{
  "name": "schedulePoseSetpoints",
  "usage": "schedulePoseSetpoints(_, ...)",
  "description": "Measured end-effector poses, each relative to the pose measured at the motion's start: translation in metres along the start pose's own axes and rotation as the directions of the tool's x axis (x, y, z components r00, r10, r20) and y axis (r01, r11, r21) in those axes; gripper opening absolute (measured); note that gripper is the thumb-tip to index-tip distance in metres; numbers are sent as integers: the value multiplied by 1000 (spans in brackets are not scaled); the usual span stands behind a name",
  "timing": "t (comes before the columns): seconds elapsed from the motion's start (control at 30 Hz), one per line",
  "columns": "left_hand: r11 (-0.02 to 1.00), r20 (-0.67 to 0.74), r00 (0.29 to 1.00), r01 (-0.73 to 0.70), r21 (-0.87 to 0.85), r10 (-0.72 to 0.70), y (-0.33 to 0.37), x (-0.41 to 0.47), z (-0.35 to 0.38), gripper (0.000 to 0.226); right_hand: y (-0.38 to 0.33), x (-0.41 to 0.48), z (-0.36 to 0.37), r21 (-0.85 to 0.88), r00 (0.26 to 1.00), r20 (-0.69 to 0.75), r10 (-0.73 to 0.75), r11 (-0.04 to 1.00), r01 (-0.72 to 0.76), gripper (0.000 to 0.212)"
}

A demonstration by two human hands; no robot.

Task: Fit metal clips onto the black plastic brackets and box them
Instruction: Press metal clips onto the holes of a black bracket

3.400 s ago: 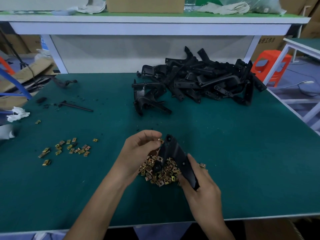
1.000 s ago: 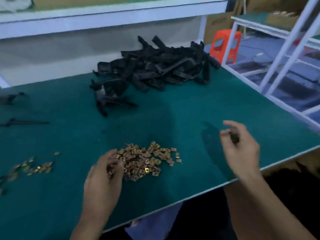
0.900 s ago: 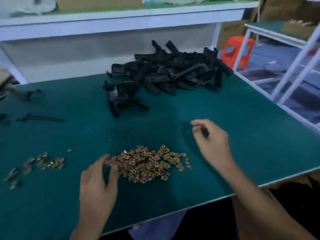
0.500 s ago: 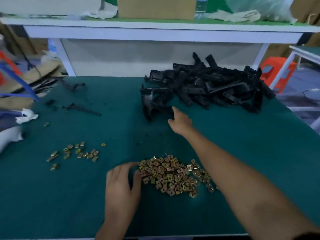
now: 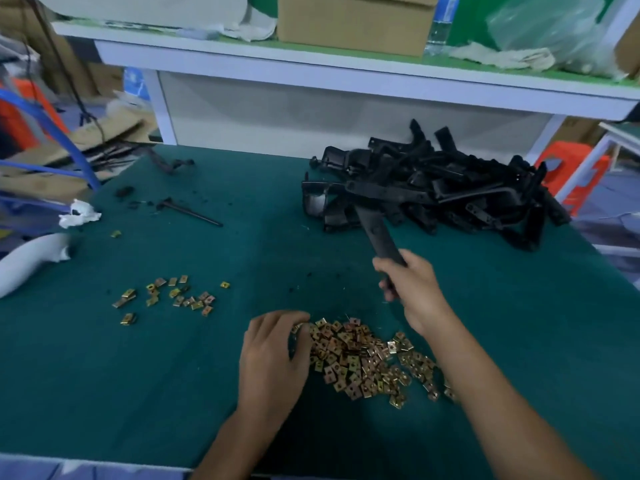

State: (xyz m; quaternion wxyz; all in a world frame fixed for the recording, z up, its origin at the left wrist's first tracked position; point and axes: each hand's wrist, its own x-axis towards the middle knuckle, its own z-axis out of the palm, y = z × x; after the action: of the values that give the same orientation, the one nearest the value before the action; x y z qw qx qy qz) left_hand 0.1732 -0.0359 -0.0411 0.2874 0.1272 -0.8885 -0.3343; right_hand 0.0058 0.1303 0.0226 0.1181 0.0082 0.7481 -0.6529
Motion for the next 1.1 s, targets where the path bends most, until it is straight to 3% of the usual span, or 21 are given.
schedulePoseSetpoints(0.13,994,20,994,-104,16,103,12,17,17,17,26,-85,-26,161,1000,-15,1,987,1,32)
schedulePoseSetpoints(0.27,966,309,940,-203,159,147,30,35,34,31,53,-141,-35,300,999,-24,43,953,-34,41)
schedulePoseSetpoints(0.37,929,478,870,-268,256,120,38,43,43,40,64,-161,-39,217,989,-147,9,976,24,41)
schedulePoseSetpoints(0.57,942,477,876,-213,260,66,51,46,47,25,76,-169,-38,8,970,-208,-127,991,132,30)
schedulePoseSetpoints(0.8,955,501,865,-178,237,37,45,39,35,18,91,-173,-27,-265,921,-231,-314,931,251,39)
schedulePoseSetpoints(0.97,979,492,871,-110,173,11,44,41,33,16,96,-173,-27,-312,904,-223,-365,905,288,37)
schedulePoseSetpoints(1.1,999,389,920,35,31,-44,42,44,24,10,97,-173,-28,-323,904,-207,-374,898,297,37)
